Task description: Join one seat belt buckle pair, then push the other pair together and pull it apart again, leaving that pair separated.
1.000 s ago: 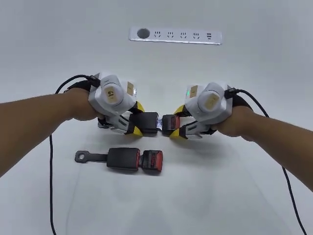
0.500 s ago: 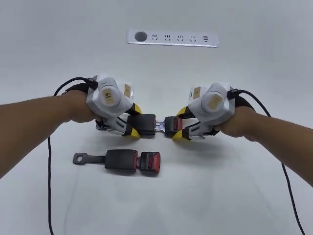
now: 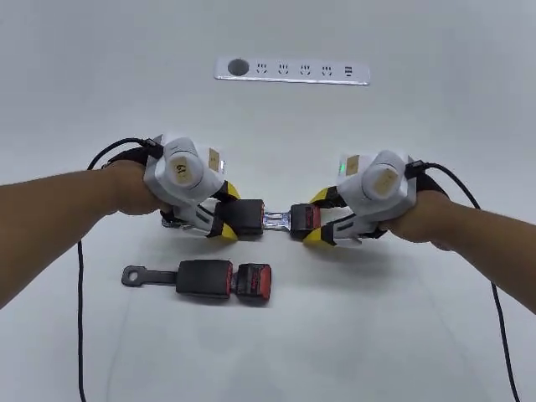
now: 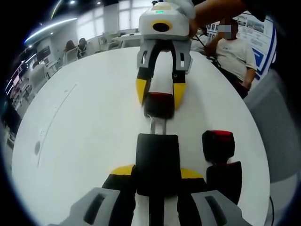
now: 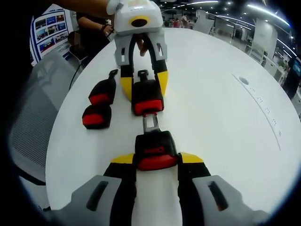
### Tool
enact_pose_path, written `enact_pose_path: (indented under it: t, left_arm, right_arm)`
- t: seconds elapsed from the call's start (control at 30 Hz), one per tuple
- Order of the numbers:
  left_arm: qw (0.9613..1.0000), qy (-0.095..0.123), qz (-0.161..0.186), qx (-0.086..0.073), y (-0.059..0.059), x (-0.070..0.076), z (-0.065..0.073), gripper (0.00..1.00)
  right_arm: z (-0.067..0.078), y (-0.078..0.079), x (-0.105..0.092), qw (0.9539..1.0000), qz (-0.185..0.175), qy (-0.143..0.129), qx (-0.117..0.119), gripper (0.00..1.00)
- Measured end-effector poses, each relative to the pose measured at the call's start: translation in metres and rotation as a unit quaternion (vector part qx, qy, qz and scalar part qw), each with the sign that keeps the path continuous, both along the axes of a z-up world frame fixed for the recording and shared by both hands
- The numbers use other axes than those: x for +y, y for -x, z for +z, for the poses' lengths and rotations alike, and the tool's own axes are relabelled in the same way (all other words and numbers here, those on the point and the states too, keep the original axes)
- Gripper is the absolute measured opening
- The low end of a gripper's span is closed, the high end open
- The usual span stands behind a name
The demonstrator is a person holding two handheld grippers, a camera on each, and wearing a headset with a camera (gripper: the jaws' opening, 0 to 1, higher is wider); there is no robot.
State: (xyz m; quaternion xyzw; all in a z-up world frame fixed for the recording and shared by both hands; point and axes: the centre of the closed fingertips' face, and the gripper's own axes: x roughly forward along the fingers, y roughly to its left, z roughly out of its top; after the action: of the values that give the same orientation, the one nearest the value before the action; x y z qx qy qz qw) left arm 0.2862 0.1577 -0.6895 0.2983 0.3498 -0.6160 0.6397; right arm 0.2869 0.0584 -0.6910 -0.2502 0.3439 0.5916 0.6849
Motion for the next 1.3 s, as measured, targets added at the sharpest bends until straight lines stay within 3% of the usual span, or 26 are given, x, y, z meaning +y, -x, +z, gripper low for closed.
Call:
enact_pose_path:
  t: [0.97, 1.3]
  left_arm:
    - [1.0, 0.0, -0.002, 0.0, 0.0, 0.004, 0.0, 0.34]
    - [1.0, 0.002, -0.002, 0.0, 0.004, -0.001, 0.001, 0.34]
  right_arm:
    - [0.0, 0.008, -0.075, 0.9997, -0.022, 0.007, -0.003, 0.33]
    - [0.0, 0.006, -0.098, 0.9996, -0.025, 0.01, -0.004, 0.33]
